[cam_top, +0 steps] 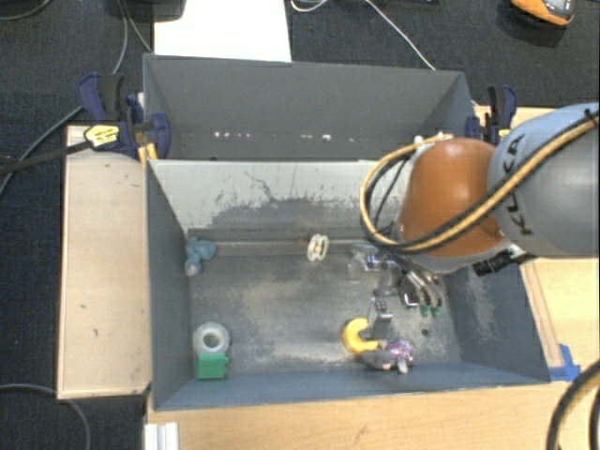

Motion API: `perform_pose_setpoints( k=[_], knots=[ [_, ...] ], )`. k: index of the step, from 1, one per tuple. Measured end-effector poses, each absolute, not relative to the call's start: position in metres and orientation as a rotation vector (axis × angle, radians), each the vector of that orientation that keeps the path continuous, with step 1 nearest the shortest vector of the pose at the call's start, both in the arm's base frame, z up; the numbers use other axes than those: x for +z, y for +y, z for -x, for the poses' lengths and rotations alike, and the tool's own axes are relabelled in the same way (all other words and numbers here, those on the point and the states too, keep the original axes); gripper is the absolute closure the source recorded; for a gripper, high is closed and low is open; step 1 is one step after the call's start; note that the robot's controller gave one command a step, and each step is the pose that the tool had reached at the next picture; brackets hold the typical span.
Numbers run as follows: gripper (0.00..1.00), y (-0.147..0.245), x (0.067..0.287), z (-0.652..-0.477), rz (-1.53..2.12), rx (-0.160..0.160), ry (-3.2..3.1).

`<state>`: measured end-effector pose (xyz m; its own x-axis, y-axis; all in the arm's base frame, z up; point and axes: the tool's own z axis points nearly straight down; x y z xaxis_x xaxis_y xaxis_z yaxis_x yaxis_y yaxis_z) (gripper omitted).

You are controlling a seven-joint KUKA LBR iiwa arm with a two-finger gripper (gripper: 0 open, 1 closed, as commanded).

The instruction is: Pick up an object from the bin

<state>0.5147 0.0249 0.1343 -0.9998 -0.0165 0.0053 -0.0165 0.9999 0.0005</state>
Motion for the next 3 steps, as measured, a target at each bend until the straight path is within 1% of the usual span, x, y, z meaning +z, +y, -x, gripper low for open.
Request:
perform_pose_setpoints(
  k=[1,2,3],
  knots=[
    [0.00,0.025,0.139,-0.516,-0.024,-0.001,-3.144],
    [0.00,0.004,0.113,-0.511,-0.103,-0.002,-3.142],
    [0.00,-0.006,0.100,-0.506,-0.133,0.000,-3.142]
  ],
)
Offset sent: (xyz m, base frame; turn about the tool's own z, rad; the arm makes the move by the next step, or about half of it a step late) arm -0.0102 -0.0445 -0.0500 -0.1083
